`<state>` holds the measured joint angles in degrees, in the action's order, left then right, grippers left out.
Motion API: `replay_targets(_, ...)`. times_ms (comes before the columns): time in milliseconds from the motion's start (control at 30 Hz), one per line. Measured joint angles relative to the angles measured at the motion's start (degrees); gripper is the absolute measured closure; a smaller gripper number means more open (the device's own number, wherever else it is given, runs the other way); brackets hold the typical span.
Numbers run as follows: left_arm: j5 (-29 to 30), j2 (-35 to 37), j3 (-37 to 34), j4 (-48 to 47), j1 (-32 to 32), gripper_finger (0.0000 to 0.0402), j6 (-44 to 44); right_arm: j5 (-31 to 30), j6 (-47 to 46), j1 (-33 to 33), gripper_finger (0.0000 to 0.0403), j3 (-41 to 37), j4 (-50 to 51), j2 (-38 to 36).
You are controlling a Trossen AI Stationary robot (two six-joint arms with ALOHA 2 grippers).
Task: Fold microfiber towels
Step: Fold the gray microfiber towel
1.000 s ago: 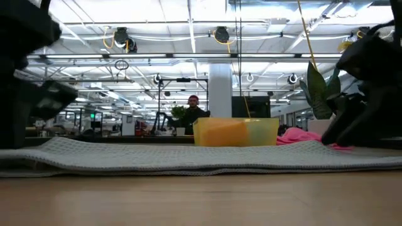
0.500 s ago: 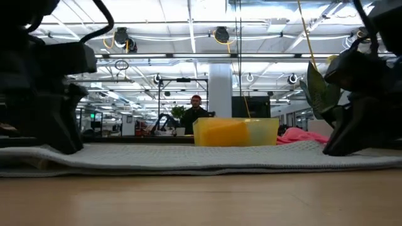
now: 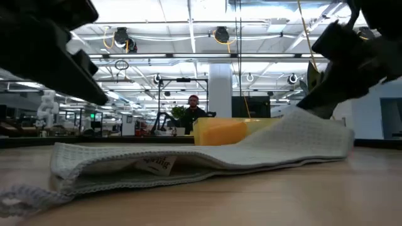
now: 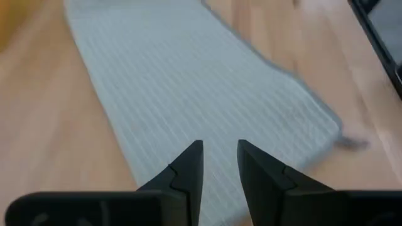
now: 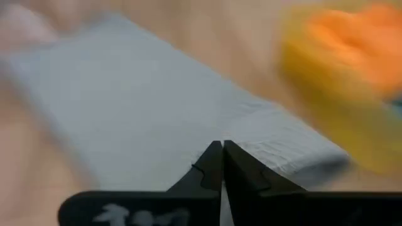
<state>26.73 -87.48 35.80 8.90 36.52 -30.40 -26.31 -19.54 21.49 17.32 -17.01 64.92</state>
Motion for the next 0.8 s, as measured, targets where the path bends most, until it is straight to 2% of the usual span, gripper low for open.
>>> replay_targets(67, 1.0, 0.0, 0.0, -0.1, -1.7, 0.0300, 1.0, 5.0, -0.9, 0.4, 0.0402, 0.1, -2.5, 0.5)
replay_targets(200, -0.2, -1.0, 0.0, -2.1, -5.5, 0.0300, 2.3, 6.2, -5.0, 1.3, 0.0402, 0.1, -0.7, 4.1)
replay_targets(267, -2.5, -2.3, 0.0, -3.2, -7.1, 0.0300, 2.9, 3.8, -5.6, 1.3, 0.0402, 0.1, 1.6, 5.7)
replay_targets(433, -9.9, -6.4, 0.0, -3.0, -8.5, 0.0300, 1.4, -8.6, -2.3, -1.3, 0.0401, 0.0, 3.1, 5.6)
replay_targets(533, -12.1, -7.3, 0.1, -4.0, -7.1, 0.0300, -2.8, -9.5, 4.9, -3.3, 0.0400, 0.1, 0.0, 4.8)
replay_targets(633, -10.9, -7.2, 0.2, -6.3, -4.7, 0.0300, -6.8, -10.0, 10.5, -5.5, 0.0388, 0.1, -0.6, 3.3)
replay_targets(800, -7.9, -6.1, 0.1, -8.1, -0.7, 0.0300, -11.3, -8.2, 10.4, -7.8, 0.0330, 0.0, -0.6, -0.1)
